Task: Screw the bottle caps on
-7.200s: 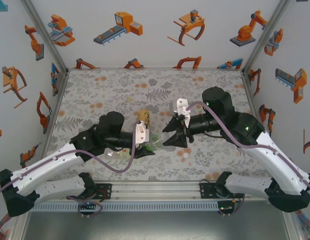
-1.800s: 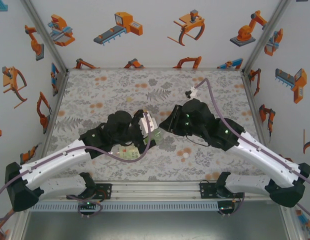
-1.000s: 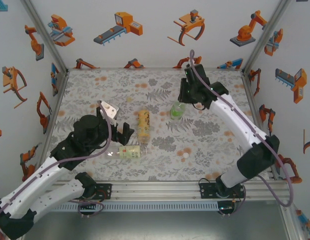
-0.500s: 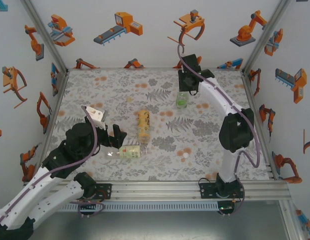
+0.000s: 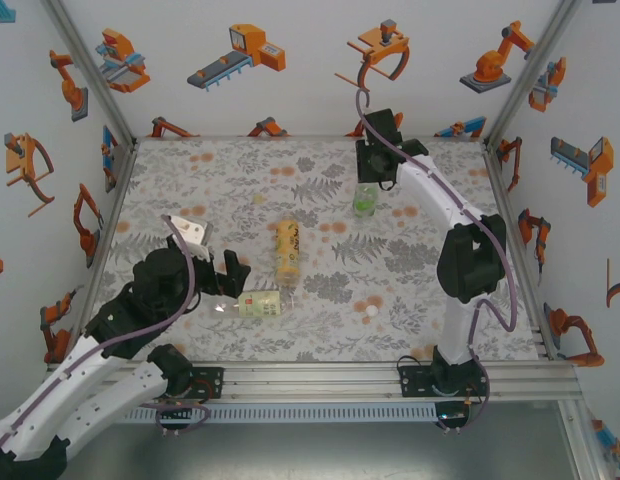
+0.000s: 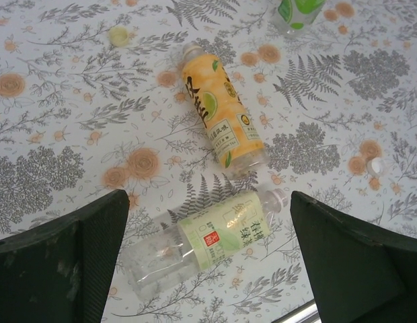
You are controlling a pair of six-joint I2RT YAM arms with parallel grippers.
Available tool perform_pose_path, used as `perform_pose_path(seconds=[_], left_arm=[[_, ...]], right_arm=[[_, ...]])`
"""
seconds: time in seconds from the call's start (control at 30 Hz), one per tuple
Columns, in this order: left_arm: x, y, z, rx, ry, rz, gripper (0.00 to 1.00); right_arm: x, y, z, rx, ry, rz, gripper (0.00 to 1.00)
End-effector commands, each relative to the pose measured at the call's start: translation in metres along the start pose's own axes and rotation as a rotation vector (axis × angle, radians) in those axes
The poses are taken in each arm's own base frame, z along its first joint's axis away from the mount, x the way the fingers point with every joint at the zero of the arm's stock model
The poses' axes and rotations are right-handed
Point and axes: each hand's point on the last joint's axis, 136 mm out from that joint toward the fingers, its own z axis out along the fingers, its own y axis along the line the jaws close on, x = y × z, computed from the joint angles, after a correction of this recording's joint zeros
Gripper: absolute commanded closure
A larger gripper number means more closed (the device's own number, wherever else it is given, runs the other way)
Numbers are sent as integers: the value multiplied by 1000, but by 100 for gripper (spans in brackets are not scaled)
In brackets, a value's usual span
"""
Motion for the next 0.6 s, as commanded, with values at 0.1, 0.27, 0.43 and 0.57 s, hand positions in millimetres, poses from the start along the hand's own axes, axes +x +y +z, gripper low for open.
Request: perform_pose_path(seconds=[0.1, 0.27, 0.43, 0.57], left_arm=[[0, -1, 8, -21, 62, 0, 3], [4, -4, 20, -26, 107, 1, 3], [7, -13, 40, -18, 174, 10, 3], [11, -21, 63, -19, 253, 6, 3]], right_arm=[[-25, -7, -20, 22, -55, -1, 49], [-38, -7, -46, 6, -85, 0, 49], [-37, -7, -77, -24, -98, 8, 49], [-20, -9, -96, -45, -88, 26, 49]])
